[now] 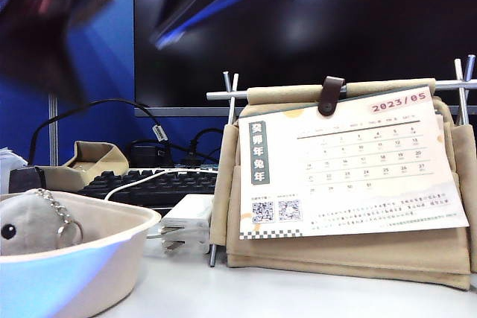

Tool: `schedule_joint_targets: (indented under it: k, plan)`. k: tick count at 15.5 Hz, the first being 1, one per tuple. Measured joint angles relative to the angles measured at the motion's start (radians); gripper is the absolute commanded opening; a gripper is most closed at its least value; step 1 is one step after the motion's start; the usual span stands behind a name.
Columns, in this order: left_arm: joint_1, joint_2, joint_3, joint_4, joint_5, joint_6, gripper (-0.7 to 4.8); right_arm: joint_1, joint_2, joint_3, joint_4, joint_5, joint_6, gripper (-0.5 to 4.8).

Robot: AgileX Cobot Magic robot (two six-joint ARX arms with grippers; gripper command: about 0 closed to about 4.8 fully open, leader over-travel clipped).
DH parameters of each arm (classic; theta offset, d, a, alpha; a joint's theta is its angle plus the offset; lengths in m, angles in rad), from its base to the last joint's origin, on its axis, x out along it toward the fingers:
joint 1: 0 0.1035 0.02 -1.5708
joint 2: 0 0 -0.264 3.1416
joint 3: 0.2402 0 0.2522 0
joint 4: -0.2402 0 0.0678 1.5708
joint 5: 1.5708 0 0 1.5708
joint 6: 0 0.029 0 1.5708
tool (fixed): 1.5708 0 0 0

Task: Identity fluffy octopus among items on the table, put them into the paper lunch box.

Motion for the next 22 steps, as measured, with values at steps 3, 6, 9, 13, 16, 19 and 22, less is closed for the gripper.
schedule_joint_targets:
  k: [3,6,9,13,16,19,22]
  plan:
    - [0.0,-0.058,0.137,0.006,0.021,-0.017,-0.06,0.0,-0.116,0.0,-0.01,0.122,-0.019,-0.06]
    - [0.0,-0.154,0.243,0.002,0.022,-0.018,-0.06,0.0,-0.262,-0.001,-0.051,0.227,-0.039,-0.06]
    - [0.0,-0.329,0.333,0.019,0.025,-0.017,-0.06,0.0,-0.468,0.0,-0.101,0.29,-0.039,-0.06]
    - [0.0,-0.53,0.334,-0.006,0.023,-0.016,-0.06,0.0,-0.681,0.0,-0.157,0.295,-0.039,-0.06]
    - [-0.001,-0.674,0.334,-0.048,0.023,-0.016,-0.06,0.001,-0.855,0.001,-0.262,0.294,-0.039,-0.06]
    - [-0.001,-0.824,0.334,-0.172,0.044,-0.016,-0.06,0.0,-1.035,0.0,-0.428,0.293,-0.037,-0.06]
    - [-0.001,-0.903,0.334,-0.261,0.003,-0.015,-0.06,0.0,-1.127,0.0,-0.465,0.413,-0.031,-0.06]
